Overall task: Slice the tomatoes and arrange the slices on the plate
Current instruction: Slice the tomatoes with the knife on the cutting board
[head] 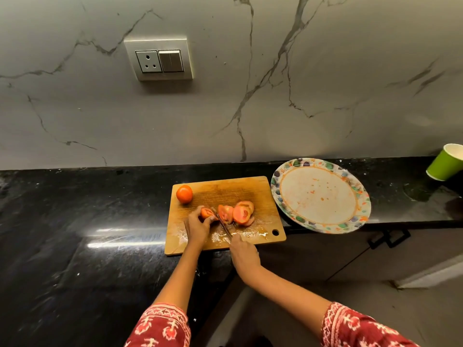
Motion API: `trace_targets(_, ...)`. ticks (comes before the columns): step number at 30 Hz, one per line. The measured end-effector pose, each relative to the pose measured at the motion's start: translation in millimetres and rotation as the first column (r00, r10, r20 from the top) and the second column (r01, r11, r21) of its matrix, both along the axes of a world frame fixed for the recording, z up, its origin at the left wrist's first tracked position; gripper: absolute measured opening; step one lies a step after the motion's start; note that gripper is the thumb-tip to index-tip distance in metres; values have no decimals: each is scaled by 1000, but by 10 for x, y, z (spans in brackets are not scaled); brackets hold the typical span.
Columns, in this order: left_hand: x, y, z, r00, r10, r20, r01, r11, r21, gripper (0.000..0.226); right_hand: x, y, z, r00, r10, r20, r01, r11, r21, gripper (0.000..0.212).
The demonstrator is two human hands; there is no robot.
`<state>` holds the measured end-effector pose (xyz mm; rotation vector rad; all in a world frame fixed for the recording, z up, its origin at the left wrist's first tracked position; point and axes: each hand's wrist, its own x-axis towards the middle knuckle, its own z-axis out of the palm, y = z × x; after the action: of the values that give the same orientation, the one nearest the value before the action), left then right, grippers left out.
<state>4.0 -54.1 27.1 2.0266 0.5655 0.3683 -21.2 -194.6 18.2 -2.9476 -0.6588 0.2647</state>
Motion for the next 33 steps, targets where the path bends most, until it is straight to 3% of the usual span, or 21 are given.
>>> trace_targets(3, -10, 64, 67, 1000, 3, 0, -3, 1000, 21, 16, 34, -29, -20, 999, 26, -27, -27, 999, -24, 21)
trace_targets(7, -16, 60, 96, 998, -35, -49, 37, 999, 32, 37, 117, -90, 43, 999, 2, -52, 1, 999, 53, 24)
trace_targets(10, 10, 50, 2, 994, -66, -83, 72, 995, 68, 46, 246, -180, 154, 991, -106, 80, 91, 981, 170, 17)
trace_targets(13, 34, 83, -53, 986, -62, -156, 88, 982, 166, 59, 414, -262, 275, 991, -97, -90, 121, 938, 324, 27)
trace_targets(15, 43, 72, -77, 980, -71, -184, 113, 968, 226, 66, 568, -338, 331, 988, -115, -107, 148, 910, 387, 28)
trace_targets(18, 94, -35, -68, 968, -140, -209, 212, 900, 381, 75, 755, -444, 316, 966, -186, -180, 248, 861, 444, 28)
trace_targets(23, 216, -278, 47, 906, -279, -317, 416, 719, 557, 81, 813, -490, 193, 966, -145, -213, 221, 893, 392, 64)
trace_targets(27, 274, -320, 80, 907, -291, -305, 419, 694, 585, 64, 852, -426, 180, 980, -130, -149, 182, 886, 427, 45)
trace_targets(30, 326, -303, 91, 927, -291, -237, 375, 736, 563, 52, 1013, -429, 241, 972, -182, -145, 230, 846, 481, 21)
trace_targets(33, 422, -299, 106, 940, -278, -197, 341, 778, 528, 38, 1205, -482, 276, 958, -245, -149, 287, 827, 484, 18)
